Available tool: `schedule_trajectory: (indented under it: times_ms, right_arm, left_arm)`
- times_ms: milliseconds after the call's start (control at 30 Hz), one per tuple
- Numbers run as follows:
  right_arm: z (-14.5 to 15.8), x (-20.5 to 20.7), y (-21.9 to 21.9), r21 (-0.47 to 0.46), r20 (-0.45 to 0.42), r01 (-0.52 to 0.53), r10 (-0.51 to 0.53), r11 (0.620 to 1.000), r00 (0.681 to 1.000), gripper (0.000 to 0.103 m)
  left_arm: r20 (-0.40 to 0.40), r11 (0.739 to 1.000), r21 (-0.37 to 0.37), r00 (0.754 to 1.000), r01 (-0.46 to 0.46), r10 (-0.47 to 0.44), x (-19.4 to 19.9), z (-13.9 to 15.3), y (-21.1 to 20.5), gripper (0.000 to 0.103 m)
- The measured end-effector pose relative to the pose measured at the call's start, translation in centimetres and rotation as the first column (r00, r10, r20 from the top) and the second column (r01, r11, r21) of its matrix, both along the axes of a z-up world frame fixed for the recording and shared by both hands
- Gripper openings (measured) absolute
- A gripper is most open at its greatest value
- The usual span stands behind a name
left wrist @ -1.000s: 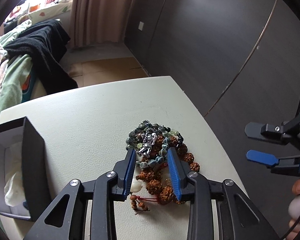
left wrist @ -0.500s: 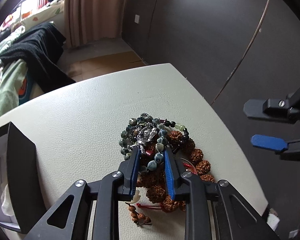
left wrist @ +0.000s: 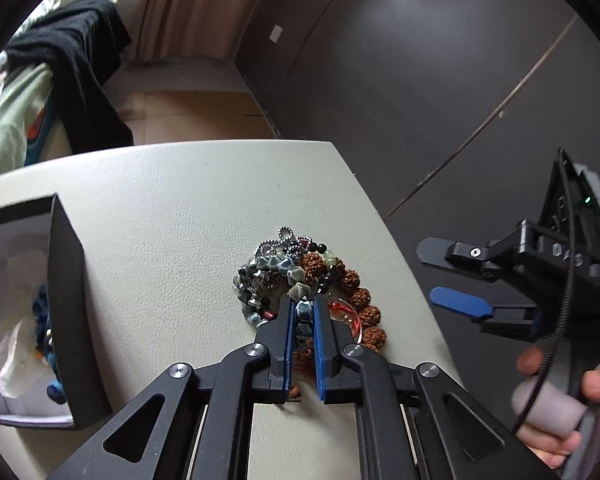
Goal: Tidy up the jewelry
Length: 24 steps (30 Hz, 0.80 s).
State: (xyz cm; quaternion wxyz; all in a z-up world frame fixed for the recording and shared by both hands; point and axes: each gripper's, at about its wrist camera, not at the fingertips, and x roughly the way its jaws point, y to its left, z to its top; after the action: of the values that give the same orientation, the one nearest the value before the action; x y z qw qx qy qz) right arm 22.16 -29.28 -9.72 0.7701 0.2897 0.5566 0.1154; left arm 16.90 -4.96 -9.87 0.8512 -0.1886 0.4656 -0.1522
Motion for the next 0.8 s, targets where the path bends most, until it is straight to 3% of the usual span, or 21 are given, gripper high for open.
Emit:
schedule_trajectory:
  times_ms: [200, 400, 600, 800]
  right_arm:
    - [-0.2, 0.0, 0.8, -0.008, -0.002, -0.02, 0.02, 1.0, 1.0, 0.075]
    - [-0.3, 0.2, 1.8, 0.051, 0.01, -0.052, 0.051, 0.997, 0.999, 0.075]
    - [-1.4, 0.4, 4.8, 0.12, 0.001, -0.127, 0.128, 0.985, 0.992, 0.047]
    - [-3.0, 1.0, 6.4, 0.069, -0.036, -0.128, 0.131, 0.989, 0.991, 0.04]
  left_arm:
    - [-0.034, 0.994, -0.106, 0.999, -0.038, 0.035, -0.3, 0.2, 2.6, 0.008]
    - [0.002, 0.99, -0.135, 0.999, -0.051, 0.052, -1.0, 1.6, 4.1, 0.008]
    - [0.023, 0.986, -0.151, 0.997, -0.071, 0.075, -1.7, 2.5, 5.1, 0.008]
    - [0.037, 0.98, -0.176, 0.995, -0.089, 0.097, -2.2, 3.1, 6.5, 0.008]
